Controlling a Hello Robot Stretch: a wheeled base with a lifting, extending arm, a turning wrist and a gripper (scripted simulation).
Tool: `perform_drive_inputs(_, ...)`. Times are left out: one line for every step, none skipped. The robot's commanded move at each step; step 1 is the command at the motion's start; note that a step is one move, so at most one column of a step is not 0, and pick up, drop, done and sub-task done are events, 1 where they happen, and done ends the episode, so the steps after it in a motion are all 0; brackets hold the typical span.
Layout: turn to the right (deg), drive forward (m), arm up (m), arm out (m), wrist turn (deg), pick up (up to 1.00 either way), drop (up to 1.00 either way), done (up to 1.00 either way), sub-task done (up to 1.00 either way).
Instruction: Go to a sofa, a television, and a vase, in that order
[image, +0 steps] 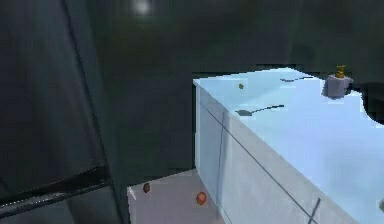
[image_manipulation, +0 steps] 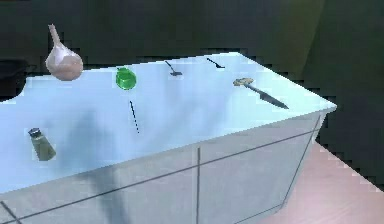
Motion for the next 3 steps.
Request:
perform_drive_inputs(45.0, 0.00, 0.00, 0.00, 0.0, 0.00, 0.00, 0.00, 0.00)
perform_drive_inputs(15.0, 0.00, 0.00, 0.00, 0.0, 0.00, 0.00, 0.00, 0.00)
perform_drive_inputs(0.0, 0.00, 0.00, 0.00, 0.0, 0.00, 0.00, 1.00, 0.00)
